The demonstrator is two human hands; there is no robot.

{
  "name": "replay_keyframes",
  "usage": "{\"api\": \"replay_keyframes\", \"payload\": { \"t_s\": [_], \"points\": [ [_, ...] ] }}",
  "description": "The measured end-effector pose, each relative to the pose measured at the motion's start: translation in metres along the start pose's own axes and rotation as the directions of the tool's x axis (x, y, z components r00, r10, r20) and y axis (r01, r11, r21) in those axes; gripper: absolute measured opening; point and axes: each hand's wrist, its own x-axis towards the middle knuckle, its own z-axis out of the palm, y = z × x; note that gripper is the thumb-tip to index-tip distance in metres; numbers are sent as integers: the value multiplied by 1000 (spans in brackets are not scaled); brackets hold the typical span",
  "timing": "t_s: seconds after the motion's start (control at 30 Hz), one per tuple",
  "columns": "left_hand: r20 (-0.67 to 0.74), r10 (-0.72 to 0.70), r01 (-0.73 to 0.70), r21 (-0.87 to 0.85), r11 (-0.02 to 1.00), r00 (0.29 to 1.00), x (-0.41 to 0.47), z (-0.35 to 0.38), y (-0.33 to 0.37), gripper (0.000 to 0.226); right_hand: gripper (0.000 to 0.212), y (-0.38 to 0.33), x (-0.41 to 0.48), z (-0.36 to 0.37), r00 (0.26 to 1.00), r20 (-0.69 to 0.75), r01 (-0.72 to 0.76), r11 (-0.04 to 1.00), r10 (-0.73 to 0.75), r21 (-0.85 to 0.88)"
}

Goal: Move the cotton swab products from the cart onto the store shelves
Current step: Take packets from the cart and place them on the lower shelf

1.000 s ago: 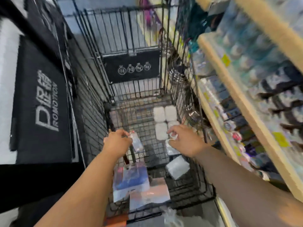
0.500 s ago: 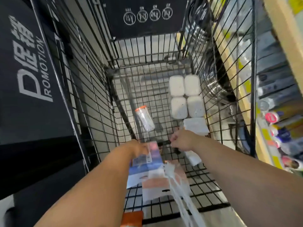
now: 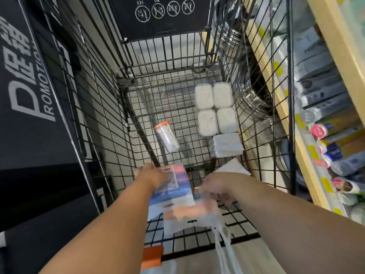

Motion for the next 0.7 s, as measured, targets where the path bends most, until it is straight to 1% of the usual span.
{"api": "replay_keyframes", "payload": {
  "t_s": [0.07,0.13,0.2,0.23,0.27,0.33,0.37,0.43,0.47,0.5,0.57,0.6,0.63,0.67,0.7],
  "points": [
    [-15,11,-12,-77,997,1000,-2,0,-6,53,14,8,-1,4,994,76,-99,963,82,250],
    [-16,-57,53,-208,977,998,-6,2,-6,69,7,13,-3,6,988,134,-128,892,77,434],
    [36,-103,109,-294,949,994,-7,4,-8,82,7,16,-4,6,987,149,-134,841,65,524],
    [101,-116,142,-312,939,988,-10,5,-8,77,7,17,-6,7,987,146,-132,846,65,517],
    [158,-121,165,-309,937,980,-13,6,-10,66,7,18,-4,9,987,140,-137,850,76,509],
    [214,-109,171,-300,938,971,-16,12,-14,44,3,16,-3,14,988,119,-138,888,95,439],
    [228,-67,143,-333,932,971,-14,17,-15,35,3,16,-1,17,989,110,-131,912,95,388],
    [215,5,75,-362,929,977,-12,22,-12,17,18,13,2,20,990,104,-119,952,93,281],
    [186,15,55,-365,929,983,-12,23,-9,12,21,11,0,21,991,110,-101,973,79,206],
    [166,27,33,-347,937,986,-10,25,-7,13,20,9,-4,22,992,111,-68,991,56,113],
    [134,39,-2,-265,964,990,-5,25,-5,26,20,5,-11,23,996,88,1,999,2,-36],
    [115,35,-9,-224,975,993,-3,25,-5,32,33,4,-12,23,998,63,5,995,2,-105],
    [125,26,0,-207,978,992,0,26,-5,37,45,2,-15,23,998,63,-12,985,23,-171],
    [149,26,6,-212,977,989,5,29,-6,37,46,0,-17,23,996,81,-29,972,49,-234],
    [181,30,7,-203,979,983,8,32,-6,34,37,-1,-16,23,993,96,-43,959,72,-281]
  ]
}}
